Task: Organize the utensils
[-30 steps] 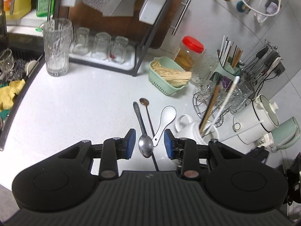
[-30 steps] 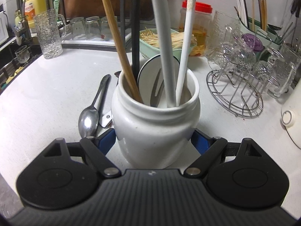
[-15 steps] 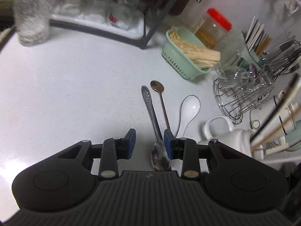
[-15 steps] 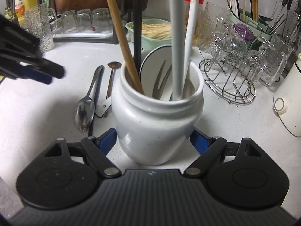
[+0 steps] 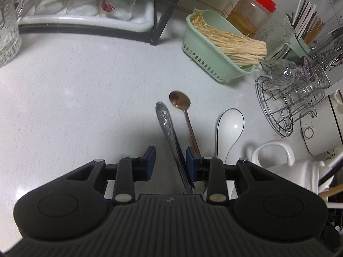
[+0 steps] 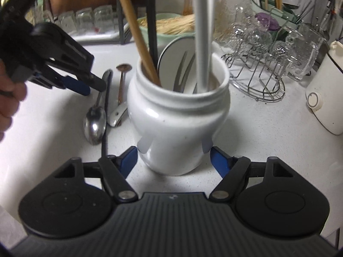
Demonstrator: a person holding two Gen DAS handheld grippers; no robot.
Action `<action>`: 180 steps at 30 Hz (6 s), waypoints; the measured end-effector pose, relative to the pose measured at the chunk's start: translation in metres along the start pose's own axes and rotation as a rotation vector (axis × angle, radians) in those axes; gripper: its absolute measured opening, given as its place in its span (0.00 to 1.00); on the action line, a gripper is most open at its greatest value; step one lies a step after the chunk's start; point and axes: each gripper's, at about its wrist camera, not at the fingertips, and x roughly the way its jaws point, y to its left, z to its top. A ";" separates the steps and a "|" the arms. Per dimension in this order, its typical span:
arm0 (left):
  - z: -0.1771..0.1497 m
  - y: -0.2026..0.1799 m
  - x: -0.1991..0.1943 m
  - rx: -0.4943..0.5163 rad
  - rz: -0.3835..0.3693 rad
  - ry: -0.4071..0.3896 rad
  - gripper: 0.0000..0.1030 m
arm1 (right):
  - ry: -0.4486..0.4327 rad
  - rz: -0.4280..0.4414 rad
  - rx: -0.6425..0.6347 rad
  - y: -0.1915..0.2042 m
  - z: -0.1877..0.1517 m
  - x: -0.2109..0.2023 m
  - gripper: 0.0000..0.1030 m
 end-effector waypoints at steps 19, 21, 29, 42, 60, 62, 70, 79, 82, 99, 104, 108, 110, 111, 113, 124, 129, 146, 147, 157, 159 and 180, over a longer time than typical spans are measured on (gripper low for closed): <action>0.053 -0.013 0.024 0.071 0.085 0.085 0.23 | -0.086 -0.010 -0.023 0.004 0.030 -0.003 0.94; 0.054 -0.018 0.027 0.091 0.113 0.101 0.19 | -0.082 -0.006 -0.016 0.004 0.030 -0.002 0.94; 0.048 -0.013 0.022 0.087 0.116 0.081 0.15 | -0.083 0.005 -0.016 -0.001 0.031 0.001 0.94; 0.015 -0.004 -0.035 0.040 0.018 -0.015 0.15 | -0.076 0.020 -0.036 -0.002 0.028 0.000 0.94; -0.051 -0.038 -0.089 0.117 -0.066 -0.091 0.00 | -0.069 0.040 -0.094 -0.003 0.019 -0.001 0.94; -0.053 -0.030 -0.086 0.095 -0.062 -0.085 0.00 | -0.064 0.043 -0.102 -0.003 0.018 -0.001 0.94; -0.065 0.005 -0.084 0.018 -0.025 -0.046 0.01 | -0.081 0.061 -0.121 -0.005 0.020 -0.007 0.94; -0.105 0.020 -0.074 -0.147 -0.106 0.111 0.06 | -0.111 0.085 -0.096 -0.010 0.022 -0.005 0.94; -0.119 0.020 -0.072 -0.208 -0.109 0.151 0.17 | -0.130 0.101 -0.104 -0.012 0.022 -0.002 0.93; -0.133 0.031 -0.054 -0.625 -0.155 0.256 0.42 | -0.147 0.135 -0.112 -0.017 0.021 -0.003 0.89; -0.138 0.028 -0.045 -0.692 -0.163 0.263 0.37 | -0.153 0.139 -0.117 -0.018 0.020 -0.003 0.89; -0.138 0.026 -0.044 -0.721 -0.152 0.241 0.32 | -0.154 0.143 -0.119 -0.019 0.020 -0.003 0.89; -0.139 0.027 -0.043 -0.736 -0.143 0.234 0.27 | -0.155 0.143 -0.119 -0.019 0.020 -0.003 0.89; -0.139 0.027 -0.043 -0.747 -0.142 0.230 0.25 | -0.154 0.143 -0.120 -0.019 0.020 -0.003 0.89; -0.140 0.025 -0.041 -0.752 -0.133 0.227 0.20 | -0.154 0.143 -0.121 -0.019 0.020 -0.003 0.89; -0.133 0.013 -0.046 -0.633 -0.064 0.211 0.02 | -0.158 0.150 -0.129 -0.019 0.019 -0.003 0.89; -0.124 0.002 -0.059 -0.541 -0.037 0.224 0.02 | -0.159 0.154 -0.137 -0.019 0.020 -0.003 0.89; -0.074 -0.044 -0.137 -0.281 -0.066 0.292 0.02 | -0.153 0.174 -0.166 -0.021 0.021 -0.003 0.89; -0.072 -0.047 -0.143 -0.258 -0.061 0.301 0.02 | -0.154 0.175 -0.167 -0.021 0.020 -0.003 0.89; -0.051 -0.063 -0.185 -0.129 -0.007 0.398 0.02 | -0.160 0.179 -0.163 -0.022 0.020 -0.003 0.89; -0.047 -0.068 -0.191 -0.089 0.010 0.414 0.02 | -0.166 0.180 -0.165 -0.021 0.019 -0.003 0.89; -0.008 -0.130 -0.206 0.207 0.063 0.537 0.02 | -0.184 0.191 -0.174 -0.022 0.019 -0.001 0.89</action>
